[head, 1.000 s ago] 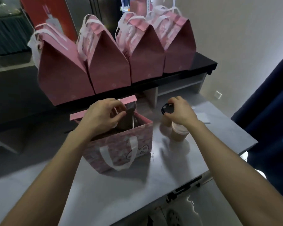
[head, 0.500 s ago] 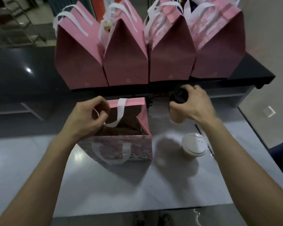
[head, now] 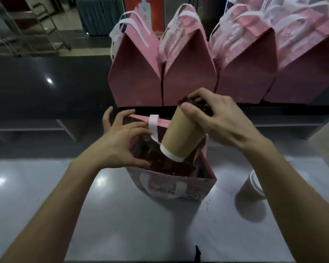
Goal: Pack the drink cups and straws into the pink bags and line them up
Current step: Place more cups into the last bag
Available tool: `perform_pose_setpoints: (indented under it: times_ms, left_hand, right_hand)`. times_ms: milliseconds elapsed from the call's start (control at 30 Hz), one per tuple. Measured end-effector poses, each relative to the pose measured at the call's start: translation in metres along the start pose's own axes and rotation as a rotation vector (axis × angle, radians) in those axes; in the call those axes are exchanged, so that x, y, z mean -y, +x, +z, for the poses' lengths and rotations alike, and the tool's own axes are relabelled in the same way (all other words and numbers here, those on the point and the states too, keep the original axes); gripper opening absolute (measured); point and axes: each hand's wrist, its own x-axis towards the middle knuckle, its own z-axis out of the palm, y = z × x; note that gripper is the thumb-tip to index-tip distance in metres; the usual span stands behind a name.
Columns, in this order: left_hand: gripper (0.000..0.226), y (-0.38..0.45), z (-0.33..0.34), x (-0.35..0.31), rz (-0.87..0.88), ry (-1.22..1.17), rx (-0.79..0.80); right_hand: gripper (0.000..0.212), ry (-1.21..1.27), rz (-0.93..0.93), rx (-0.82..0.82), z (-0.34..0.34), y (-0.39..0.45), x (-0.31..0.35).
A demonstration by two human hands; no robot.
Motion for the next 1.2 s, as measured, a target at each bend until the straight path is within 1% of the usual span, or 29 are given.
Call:
perform_pose_setpoints:
  times_ms: [67,133,233,300,333,367,400,467,500,533,567,600,633,700,767,800,867,967,1000,1033,1067,1100,1200]
  left_hand:
    - [0.116,0.002,0.0,0.006,0.008,-0.032,0.081]
    - [0.132,0.002,0.002,0.01,0.003,-0.156,0.13]
    - [0.144,0.003,0.007,0.019,-0.034,-0.319,0.14]
    - [0.145,0.005,0.011,0.023,-0.048,-0.347,0.116]
    - [0.142,0.006,0.013,0.024,-0.048,-0.343,0.083]
    - [0.134,0.009,0.015,0.026,-0.038,-0.328,0.028]
    - [0.12,0.013,0.015,0.028,-0.026,-0.302,-0.047]
    - [0.084,0.02,0.014,0.035,-0.017,-0.229,-0.186]
    - [0.071,0.023,0.014,0.039,-0.015,-0.198,-0.217]
    - [0.066,0.026,0.015,0.043,-0.013,-0.187,-0.224]
    - [0.068,0.027,0.017,0.045,-0.011,-0.194,-0.219]
    - [0.077,0.026,0.018,0.046,-0.006,-0.212,-0.207]
    - [0.091,0.024,0.019,0.046,0.0,-0.236,-0.186]
    - [0.127,0.018,0.021,0.045,0.013,-0.307,-0.118]
    - [0.154,0.013,0.02,0.043,0.017,-0.357,-0.029]
    - [0.161,0.012,0.019,0.042,0.014,-0.36,0.01]
    - [0.167,0.011,0.019,0.04,0.002,-0.35,0.054]
    - [0.173,0.01,0.019,0.037,-0.031,-0.355,0.074]
    - [0.175,0.009,0.02,0.037,-0.039,-0.356,0.081]
    - [0.176,0.009,0.02,0.036,-0.045,-0.356,0.089]
    - [0.177,0.01,0.019,0.035,-0.05,-0.355,0.103]
    - [0.177,0.011,0.018,0.033,-0.054,-0.355,0.119]
    - [0.177,0.014,0.017,0.031,-0.067,-0.358,0.158]
  right_hand:
    - [0.064,-0.047,-0.002,0.108,0.01,0.0,0.005]
    - [0.067,-0.081,-0.018,0.238,0.018,0.001,0.009]
    - [0.064,-0.138,-0.027,0.443,0.034,0.005,0.012]
    - [0.067,-0.267,-0.067,0.51,0.051,0.008,0.013]
    - [0.068,-0.337,-0.107,0.523,0.06,0.009,0.012]
    - [0.07,-0.389,-0.151,0.533,0.068,0.01,0.012]
    - [0.072,-0.424,-0.185,0.547,0.075,0.011,0.011]
    - [0.075,-0.456,-0.207,0.573,0.082,0.013,0.008]
    - [0.077,-0.455,-0.204,0.575,0.083,0.014,0.005]
    - [0.077,-0.443,-0.195,0.566,0.082,0.013,0.001]
    - [0.078,-0.427,-0.189,0.549,0.081,0.012,-0.002]
    - [0.079,-0.413,-0.191,0.527,0.079,0.01,-0.005]
    - [0.08,-0.405,-0.205,0.499,0.078,0.007,-0.007]
    - [0.079,-0.385,-0.259,0.433,0.075,0.002,-0.007]
    - [0.077,-0.361,-0.328,0.361,0.073,-0.003,-0.005]
    - [0.076,-0.351,-0.366,0.327,0.073,-0.005,-0.004]
    - [0.077,-0.326,-0.469,0.265,0.074,-0.011,-0.004]
    - [0.074,-0.349,-0.739,0.093,0.07,-0.021,-0.015]
    - [0.074,-0.364,-0.787,0.06,0.068,-0.024,-0.02]
    - [0.075,-0.378,-0.797,0.064,0.065,-0.026,-0.023]
    - [0.076,-0.393,-0.767,0.103,0.063,-0.025,-0.024]
    - [0.078,-0.401,-0.693,0.174,0.062,-0.024,-0.024]
    - [0.078,-0.398,-0.313,0.429,0.068,-0.011,-0.015]
